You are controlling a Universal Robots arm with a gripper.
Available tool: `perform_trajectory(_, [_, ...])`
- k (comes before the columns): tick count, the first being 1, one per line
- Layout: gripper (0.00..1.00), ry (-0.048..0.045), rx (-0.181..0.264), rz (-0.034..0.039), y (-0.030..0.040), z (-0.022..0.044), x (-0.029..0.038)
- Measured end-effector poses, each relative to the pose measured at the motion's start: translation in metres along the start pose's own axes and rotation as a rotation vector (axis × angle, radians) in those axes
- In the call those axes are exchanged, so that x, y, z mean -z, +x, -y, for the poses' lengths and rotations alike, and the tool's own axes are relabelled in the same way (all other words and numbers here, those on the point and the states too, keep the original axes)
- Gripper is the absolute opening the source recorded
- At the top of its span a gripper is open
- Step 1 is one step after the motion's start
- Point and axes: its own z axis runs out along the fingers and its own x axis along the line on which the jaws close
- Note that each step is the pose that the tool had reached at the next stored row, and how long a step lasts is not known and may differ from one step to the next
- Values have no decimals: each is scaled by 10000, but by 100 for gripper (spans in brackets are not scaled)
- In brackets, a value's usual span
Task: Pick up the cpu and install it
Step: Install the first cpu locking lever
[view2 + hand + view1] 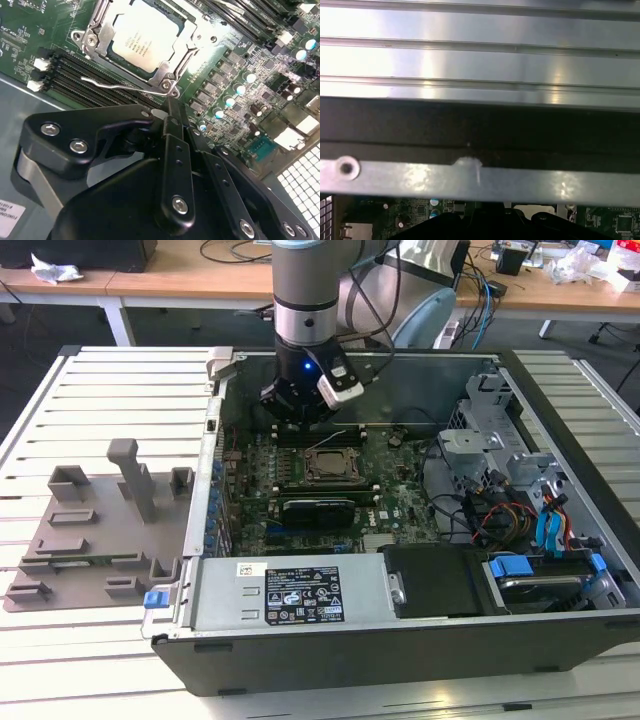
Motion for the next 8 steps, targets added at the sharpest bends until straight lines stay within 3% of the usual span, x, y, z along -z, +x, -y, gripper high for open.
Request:
perform_trajectory(7, [11,0,0,-14,1,-10,-128])
perform_trajectory(8, [11,-1,0,-14,0,-43,-159])
